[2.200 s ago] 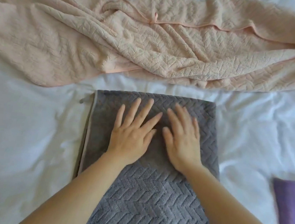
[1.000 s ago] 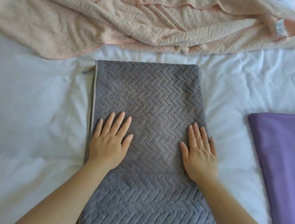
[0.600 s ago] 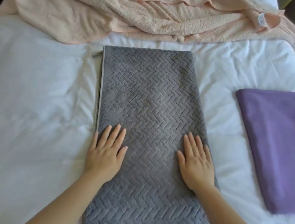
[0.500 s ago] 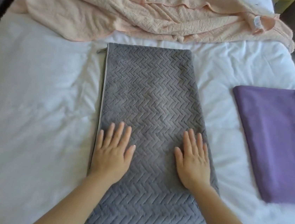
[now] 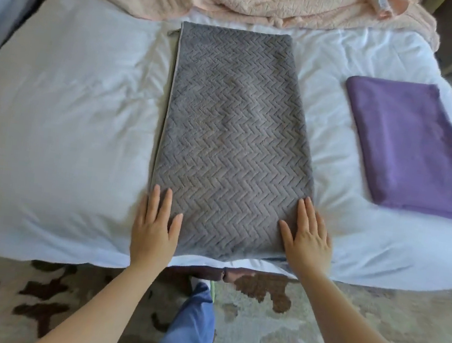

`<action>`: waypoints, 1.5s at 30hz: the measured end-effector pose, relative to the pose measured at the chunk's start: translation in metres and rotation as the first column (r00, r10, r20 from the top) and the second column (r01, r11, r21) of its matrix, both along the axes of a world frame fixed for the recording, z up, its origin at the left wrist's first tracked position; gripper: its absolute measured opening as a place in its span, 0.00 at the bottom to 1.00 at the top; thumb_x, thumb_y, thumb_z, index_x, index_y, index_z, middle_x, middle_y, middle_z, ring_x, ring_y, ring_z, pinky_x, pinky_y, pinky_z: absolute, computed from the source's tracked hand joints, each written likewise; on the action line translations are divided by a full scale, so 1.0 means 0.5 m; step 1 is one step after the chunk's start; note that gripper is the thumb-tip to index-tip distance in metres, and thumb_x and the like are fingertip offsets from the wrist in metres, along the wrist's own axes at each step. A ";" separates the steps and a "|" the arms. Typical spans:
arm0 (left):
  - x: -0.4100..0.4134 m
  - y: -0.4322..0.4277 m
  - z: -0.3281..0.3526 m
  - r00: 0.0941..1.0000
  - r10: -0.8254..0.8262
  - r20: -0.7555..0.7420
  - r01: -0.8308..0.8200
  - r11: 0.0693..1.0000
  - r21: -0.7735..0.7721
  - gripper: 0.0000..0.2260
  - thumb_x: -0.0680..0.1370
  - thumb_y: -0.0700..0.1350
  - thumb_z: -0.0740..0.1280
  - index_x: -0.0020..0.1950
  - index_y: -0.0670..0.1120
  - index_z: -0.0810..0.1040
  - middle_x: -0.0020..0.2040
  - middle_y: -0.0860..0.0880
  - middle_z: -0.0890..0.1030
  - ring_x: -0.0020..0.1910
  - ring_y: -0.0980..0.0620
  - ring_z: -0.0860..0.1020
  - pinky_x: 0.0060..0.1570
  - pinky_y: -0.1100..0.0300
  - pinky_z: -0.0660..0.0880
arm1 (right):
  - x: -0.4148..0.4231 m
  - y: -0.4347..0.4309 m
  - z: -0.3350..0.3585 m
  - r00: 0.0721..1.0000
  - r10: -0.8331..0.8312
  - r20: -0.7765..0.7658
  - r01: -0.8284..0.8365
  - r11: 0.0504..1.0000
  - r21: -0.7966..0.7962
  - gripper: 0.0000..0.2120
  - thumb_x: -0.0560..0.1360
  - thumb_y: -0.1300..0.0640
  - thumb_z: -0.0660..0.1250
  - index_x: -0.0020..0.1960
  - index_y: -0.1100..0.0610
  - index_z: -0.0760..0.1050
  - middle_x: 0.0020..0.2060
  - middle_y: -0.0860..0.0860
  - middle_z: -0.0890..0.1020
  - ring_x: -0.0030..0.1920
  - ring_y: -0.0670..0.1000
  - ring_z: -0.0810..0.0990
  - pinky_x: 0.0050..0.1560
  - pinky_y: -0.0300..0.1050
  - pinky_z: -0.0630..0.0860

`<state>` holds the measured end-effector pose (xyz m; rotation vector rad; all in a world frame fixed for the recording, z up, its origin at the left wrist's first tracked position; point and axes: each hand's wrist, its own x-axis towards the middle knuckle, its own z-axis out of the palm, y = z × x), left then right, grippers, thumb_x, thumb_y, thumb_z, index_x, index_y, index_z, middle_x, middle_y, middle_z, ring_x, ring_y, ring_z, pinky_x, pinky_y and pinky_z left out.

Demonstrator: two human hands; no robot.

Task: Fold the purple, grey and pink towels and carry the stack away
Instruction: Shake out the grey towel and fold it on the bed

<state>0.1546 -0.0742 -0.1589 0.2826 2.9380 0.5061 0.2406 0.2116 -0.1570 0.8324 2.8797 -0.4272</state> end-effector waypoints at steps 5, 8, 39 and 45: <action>0.051 -0.015 0.008 0.990 0.134 0.039 -0.139 0.934 0.329 0.26 0.78 0.45 0.65 0.75 0.47 0.63 0.75 0.44 0.59 0.72 0.42 0.62 0.68 0.49 0.63 | 0.063 -0.019 0.006 0.956 -0.260 -0.132 0.207 0.923 -0.323 0.30 0.76 0.46 0.64 0.74 0.43 0.54 0.69 0.52 0.65 0.63 0.58 0.71 0.57 0.55 0.74; 0.072 -0.034 0.019 0.945 0.243 0.218 -0.322 0.795 0.514 0.33 0.75 0.45 0.70 0.75 0.51 0.57 0.72 0.42 0.60 0.69 0.46 0.62 0.67 0.49 0.65 | 0.090 -0.026 0.013 0.909 -0.418 -0.005 0.341 0.748 -0.570 0.30 0.76 0.53 0.67 0.72 0.47 0.56 0.61 0.55 0.74 0.56 0.60 0.77 0.49 0.53 0.76; -0.364 0.073 0.283 0.948 0.181 0.262 -0.307 0.737 0.602 0.23 0.66 0.47 0.79 0.58 0.50 0.75 0.52 0.54 0.77 0.43 0.62 0.76 0.42 0.68 0.68 | -0.327 0.165 0.307 0.875 -0.439 -0.202 0.094 0.566 -0.819 0.08 0.72 0.70 0.68 0.51 0.67 0.76 0.36 0.57 0.77 0.31 0.47 0.79 0.38 0.38 0.80; -0.557 0.117 0.199 0.967 0.192 0.167 -0.228 0.947 0.227 0.05 0.77 0.52 0.66 0.50 0.54 0.73 0.46 0.57 0.76 0.45 0.51 0.75 0.42 0.58 0.69 | -0.526 0.220 0.197 0.937 -0.316 -0.153 0.169 0.789 -0.591 0.05 0.72 0.57 0.71 0.45 0.57 0.78 0.31 0.51 0.75 0.29 0.50 0.70 0.27 0.40 0.67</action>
